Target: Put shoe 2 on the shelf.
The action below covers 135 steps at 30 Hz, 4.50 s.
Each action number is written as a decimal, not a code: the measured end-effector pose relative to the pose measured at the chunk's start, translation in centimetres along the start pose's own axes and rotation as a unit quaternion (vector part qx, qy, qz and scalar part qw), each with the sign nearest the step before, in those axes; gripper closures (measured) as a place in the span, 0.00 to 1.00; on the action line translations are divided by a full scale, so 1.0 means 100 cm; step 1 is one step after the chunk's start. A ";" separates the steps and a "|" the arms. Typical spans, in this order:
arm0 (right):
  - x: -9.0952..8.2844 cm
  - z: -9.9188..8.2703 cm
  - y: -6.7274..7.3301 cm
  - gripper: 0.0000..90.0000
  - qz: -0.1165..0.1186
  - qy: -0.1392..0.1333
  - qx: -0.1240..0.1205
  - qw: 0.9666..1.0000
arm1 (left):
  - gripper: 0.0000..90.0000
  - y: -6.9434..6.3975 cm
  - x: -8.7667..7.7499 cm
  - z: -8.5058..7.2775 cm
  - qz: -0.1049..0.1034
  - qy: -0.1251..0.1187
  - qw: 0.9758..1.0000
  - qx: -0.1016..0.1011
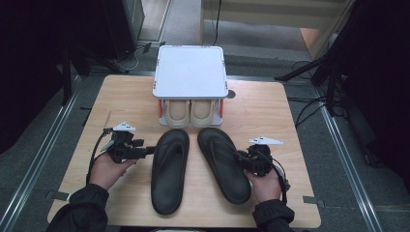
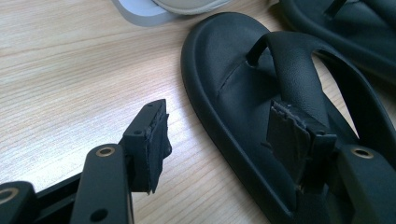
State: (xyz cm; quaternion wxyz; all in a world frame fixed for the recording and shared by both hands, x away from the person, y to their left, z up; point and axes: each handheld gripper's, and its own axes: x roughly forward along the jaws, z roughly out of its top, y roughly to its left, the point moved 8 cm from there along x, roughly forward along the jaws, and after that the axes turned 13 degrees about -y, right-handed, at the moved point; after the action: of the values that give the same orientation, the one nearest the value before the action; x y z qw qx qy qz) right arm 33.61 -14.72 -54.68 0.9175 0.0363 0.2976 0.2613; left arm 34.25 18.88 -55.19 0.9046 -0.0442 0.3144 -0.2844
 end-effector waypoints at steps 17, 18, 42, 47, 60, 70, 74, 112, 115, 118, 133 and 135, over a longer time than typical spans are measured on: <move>0.016 -0.011 0.020 0.81 0.023 0.019 -0.008 1.000 | 0.42 -0.002 0.002 -0.001 0.002 0.001 1.000 0.007; 0.018 -0.011 0.021 0.81 0.024 0.020 -0.010 0.999 | 0.42 -0.002 0.002 -0.001 0.002 0.002 1.000 0.009; 0.024 0.001 0.004 1.00 0.036 0.006 -0.036 0.999 | 0.97 0.004 0.020 -0.015 -0.016 0.052 0.998 -0.005; 0.035 -0.005 0.006 1.00 0.039 0.026 -0.044 0.998 | 0.97 0.000 0.024 -0.020 -0.009 0.066 0.998 0.010; 0.037 -0.006 0.009 1.00 0.042 0.031 -0.050 0.997 | 0.96 -0.013 0.021 -0.027 -0.028 0.079 0.996 0.025; 0.036 -0.007 0.011 1.00 0.044 0.029 -0.044 0.998 | 0.95 -0.029 0.020 -0.032 -0.048 0.084 0.995 0.035; 0.036 -0.007 0.011 1.00 0.044 0.028 -0.045 0.998 | 0.94 -0.029 0.020 -0.032 -0.048 0.084 0.995 0.030; 0.023 0.011 0.072 0.65 0.071 -0.056 -0.023 0.996 | 0.45 -0.021 -0.013 -0.006 -0.045 0.003 0.999 0.020; 0.026 0.009 0.077 0.63 0.073 -0.055 -0.025 0.996 | 0.45 -0.019 -0.013 -0.006 -0.043 0.003 0.999 0.018; 0.031 0.006 0.082 0.63 0.072 -0.051 -0.023 0.996 | 0.45 -0.019 -0.013 -0.006 -0.043 0.002 0.999 0.017; 0.049 -0.006 0.102 0.54 0.069 -0.044 -0.016 0.996 | 0.45 -0.015 -0.014 -0.007 -0.034 0.003 0.999 0.017; 0.050 -0.006 0.103 0.53 0.070 -0.045 -0.014 0.996 | 0.45 -0.013 -0.015 -0.008 -0.031 0.001 0.999 0.016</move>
State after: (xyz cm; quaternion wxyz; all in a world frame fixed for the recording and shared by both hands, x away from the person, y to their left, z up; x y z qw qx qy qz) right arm 32.01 -3.42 -55.48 0.9100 0.0558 0.2491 0.3268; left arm 32.15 18.67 -54.68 0.8955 -0.0395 0.3095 -0.3174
